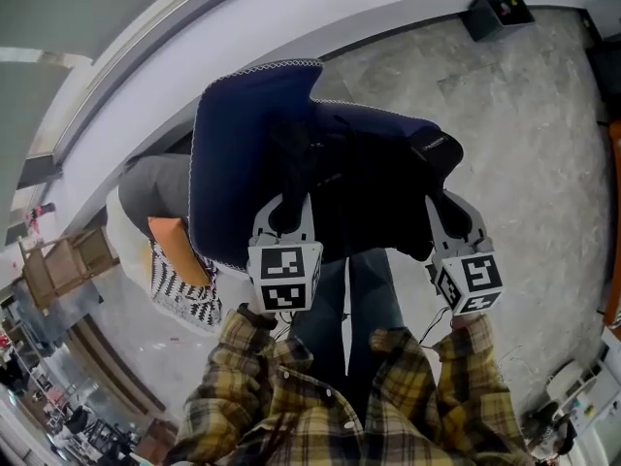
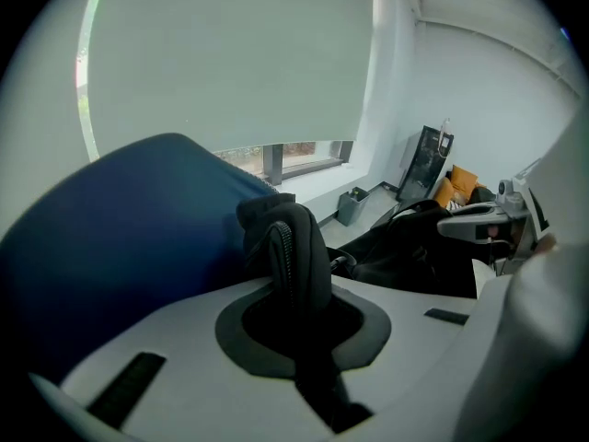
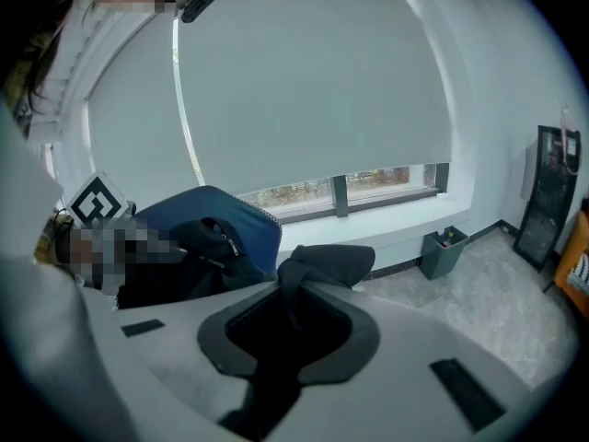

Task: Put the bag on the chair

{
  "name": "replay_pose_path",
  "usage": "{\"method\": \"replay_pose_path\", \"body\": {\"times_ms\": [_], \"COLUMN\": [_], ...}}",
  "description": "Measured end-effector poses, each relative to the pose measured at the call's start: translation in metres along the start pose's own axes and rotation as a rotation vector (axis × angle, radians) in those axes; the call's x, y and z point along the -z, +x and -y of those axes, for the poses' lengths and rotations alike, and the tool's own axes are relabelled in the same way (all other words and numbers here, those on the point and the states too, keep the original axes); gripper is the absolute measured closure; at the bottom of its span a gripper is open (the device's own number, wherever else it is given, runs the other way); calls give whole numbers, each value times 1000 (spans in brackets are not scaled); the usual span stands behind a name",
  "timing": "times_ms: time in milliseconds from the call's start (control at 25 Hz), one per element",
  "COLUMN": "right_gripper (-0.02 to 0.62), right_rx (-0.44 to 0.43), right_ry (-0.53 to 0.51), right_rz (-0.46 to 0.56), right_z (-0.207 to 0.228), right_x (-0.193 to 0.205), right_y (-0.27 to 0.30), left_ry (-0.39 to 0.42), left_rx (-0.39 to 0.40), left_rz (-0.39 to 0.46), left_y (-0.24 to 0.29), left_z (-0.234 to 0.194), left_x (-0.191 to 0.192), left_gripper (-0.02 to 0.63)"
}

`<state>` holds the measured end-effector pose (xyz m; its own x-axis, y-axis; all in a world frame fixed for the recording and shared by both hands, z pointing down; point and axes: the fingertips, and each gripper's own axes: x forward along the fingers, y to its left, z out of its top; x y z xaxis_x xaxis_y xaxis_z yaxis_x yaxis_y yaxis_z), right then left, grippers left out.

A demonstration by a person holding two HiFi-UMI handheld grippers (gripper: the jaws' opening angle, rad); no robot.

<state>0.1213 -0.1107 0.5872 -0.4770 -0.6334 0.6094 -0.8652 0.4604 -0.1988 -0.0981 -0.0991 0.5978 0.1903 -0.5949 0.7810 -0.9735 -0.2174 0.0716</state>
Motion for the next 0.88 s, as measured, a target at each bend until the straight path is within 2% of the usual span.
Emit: {"method": "replay_pose_path", "body": {"times_ms": [240,520,880], "right_gripper": [540,540,540], "right_rx": [20,61,54], "right_ry": [-19,-30,-70], "right_rz": [-47,-105,-110], "right_z": [13,32,31], "right_x": [27,63,69], "right_y": [22,41,62], "left_ry": [-4,-39,-62], "left_rx": [0,1,-60], "left_rz": [-25,-104,-147], "left_y": [32,72,97], "left_z": [1,6,-7], "left_x": [26,62,87], "left_gripper": [569,569,569]}}
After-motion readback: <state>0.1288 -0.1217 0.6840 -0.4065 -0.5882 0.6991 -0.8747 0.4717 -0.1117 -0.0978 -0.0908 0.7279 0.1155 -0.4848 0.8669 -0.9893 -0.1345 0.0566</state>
